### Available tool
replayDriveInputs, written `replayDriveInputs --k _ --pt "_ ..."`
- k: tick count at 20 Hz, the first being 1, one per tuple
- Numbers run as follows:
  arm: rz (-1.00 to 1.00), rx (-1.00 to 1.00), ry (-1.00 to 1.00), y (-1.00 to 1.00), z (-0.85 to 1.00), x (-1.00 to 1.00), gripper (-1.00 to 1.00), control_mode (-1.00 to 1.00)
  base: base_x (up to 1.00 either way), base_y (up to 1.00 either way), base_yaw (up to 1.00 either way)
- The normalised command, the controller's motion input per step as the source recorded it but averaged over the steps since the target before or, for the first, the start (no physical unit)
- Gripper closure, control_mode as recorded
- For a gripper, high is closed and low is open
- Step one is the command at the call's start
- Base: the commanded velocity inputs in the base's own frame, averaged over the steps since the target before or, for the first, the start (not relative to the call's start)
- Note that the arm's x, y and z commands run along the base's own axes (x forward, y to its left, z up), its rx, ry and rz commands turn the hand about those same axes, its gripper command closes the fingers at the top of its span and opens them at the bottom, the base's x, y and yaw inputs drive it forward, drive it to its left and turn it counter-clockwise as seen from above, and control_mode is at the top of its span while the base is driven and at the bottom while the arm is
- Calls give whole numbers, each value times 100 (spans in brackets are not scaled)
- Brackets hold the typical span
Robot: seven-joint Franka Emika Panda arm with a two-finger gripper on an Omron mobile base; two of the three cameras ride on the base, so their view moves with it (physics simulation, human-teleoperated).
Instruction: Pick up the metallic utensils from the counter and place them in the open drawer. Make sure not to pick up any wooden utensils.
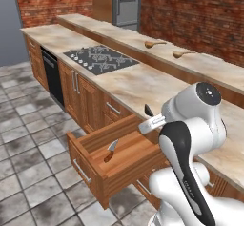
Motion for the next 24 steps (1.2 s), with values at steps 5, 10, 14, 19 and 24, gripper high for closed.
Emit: replayDriveInputs --k 5,10,14,19,24 --pt "0 0 0 0 0 0 100 100 0 0 0" --pt "0 -10 20 24 0 22 100 -100 0 0 0" --pt "0 -32 77 61 1 80 100 -100 0 0 0" --pt "0 -22 65 35 -24 92 100 -100 0 0 0" --pt "-2 7 7 -15 -100 69 100 -100 0 0 0"
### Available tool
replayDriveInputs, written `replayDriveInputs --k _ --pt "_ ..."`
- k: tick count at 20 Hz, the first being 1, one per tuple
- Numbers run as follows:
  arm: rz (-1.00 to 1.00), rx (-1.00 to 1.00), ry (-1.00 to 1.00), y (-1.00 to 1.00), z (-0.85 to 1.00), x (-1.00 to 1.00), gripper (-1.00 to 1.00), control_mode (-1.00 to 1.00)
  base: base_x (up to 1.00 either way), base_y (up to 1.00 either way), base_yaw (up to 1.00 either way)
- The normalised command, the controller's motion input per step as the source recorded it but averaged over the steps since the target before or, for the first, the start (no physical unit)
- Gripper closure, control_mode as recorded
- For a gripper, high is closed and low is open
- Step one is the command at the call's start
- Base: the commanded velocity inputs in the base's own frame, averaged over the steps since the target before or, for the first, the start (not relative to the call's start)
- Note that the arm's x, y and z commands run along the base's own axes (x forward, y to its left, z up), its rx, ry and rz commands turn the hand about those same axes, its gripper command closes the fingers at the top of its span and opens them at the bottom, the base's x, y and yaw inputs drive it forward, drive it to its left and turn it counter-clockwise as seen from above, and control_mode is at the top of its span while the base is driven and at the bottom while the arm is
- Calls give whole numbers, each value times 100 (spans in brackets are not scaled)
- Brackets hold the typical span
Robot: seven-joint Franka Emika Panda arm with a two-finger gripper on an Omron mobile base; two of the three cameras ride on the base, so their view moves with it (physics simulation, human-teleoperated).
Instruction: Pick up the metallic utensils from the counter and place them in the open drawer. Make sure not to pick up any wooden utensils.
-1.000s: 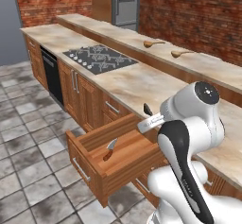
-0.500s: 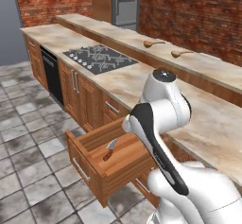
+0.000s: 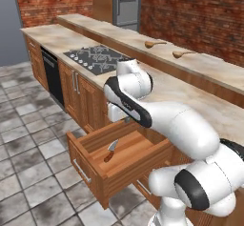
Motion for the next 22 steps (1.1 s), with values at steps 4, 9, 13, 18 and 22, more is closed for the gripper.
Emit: replayDriveInputs --k 4,9,13,18,22 --pt "-6 12 -2 -40 -92 65 100 -100 0 0 0" --pt "-5 3 -7 -13 -61 56 100 -100 0 0 0" --pt "-4 0 -12 0 -43 31 100 -100 0 0 0" --pt "-15 0 -7 6 -69 29 100 -100 0 0 0" --pt "-31 0 -2 4 -79 4 100 -100 0 0 0"
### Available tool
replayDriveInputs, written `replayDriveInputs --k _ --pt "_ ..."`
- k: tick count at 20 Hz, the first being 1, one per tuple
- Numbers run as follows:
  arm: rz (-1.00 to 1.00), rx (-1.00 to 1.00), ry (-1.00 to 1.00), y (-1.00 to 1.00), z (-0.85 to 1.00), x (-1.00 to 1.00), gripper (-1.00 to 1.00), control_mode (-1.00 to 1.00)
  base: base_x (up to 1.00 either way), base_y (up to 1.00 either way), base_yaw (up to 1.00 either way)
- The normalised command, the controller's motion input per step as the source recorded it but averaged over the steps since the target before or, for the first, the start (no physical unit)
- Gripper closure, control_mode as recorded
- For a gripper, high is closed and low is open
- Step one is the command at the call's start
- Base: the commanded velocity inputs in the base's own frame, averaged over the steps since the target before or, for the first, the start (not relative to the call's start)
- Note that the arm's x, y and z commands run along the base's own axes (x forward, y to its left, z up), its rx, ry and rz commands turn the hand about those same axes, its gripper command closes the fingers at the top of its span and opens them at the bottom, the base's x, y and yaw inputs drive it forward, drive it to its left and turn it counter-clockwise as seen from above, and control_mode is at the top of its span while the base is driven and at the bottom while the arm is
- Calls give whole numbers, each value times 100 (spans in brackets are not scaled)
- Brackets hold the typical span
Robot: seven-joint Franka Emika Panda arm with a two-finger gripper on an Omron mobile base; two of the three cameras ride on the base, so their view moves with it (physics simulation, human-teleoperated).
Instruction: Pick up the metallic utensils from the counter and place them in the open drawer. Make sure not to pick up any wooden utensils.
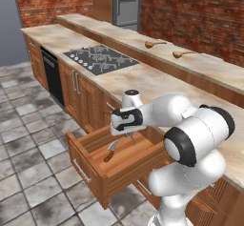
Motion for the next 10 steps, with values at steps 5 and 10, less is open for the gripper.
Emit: replayDriveInputs --k 5,10 --pt "-39 0 0 13 -59 0 100 -100 0 0 0" --pt "-39 1 9 3 -5 1 100 -100 0 0 0"
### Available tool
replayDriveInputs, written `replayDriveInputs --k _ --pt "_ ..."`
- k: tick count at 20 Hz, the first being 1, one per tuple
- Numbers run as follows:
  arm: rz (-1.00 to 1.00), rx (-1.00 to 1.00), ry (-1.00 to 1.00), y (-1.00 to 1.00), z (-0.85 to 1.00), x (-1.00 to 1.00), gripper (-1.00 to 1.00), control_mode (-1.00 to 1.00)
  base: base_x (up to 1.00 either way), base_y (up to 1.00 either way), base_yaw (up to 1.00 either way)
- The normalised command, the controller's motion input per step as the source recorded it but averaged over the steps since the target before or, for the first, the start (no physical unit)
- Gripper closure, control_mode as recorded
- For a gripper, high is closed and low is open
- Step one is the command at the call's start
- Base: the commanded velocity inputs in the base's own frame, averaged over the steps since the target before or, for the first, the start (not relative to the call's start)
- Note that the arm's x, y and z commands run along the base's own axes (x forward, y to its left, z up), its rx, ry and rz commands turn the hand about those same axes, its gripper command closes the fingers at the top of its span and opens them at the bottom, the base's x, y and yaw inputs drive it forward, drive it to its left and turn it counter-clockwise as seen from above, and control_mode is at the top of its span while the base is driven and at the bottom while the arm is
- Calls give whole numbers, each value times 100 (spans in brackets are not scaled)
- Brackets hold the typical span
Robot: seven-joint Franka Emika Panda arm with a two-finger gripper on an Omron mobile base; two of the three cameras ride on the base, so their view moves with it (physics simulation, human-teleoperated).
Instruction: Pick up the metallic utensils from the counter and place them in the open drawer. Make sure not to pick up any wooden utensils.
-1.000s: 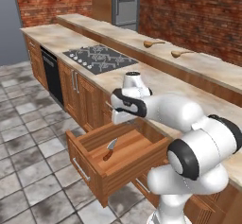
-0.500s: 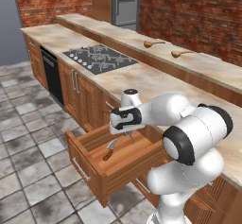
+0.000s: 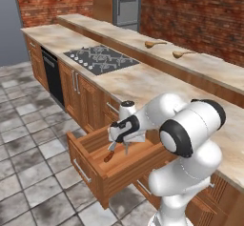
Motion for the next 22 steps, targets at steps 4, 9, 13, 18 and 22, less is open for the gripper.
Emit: replayDriveInputs --k 4,9,13,18,22 --pt "-4 1 21 0 0 16 100 -100 0 0 0" --pt "3 0 14 -1 0 24 100 -100 0 0 0" --pt "10 0 2 -1 -4 26 100 -100 0 0 0" --pt "7 0 0 0 -32 10 100 -100 0 0 0" --pt "6 0 0 1 -73 9 100 -100 0 0 0"
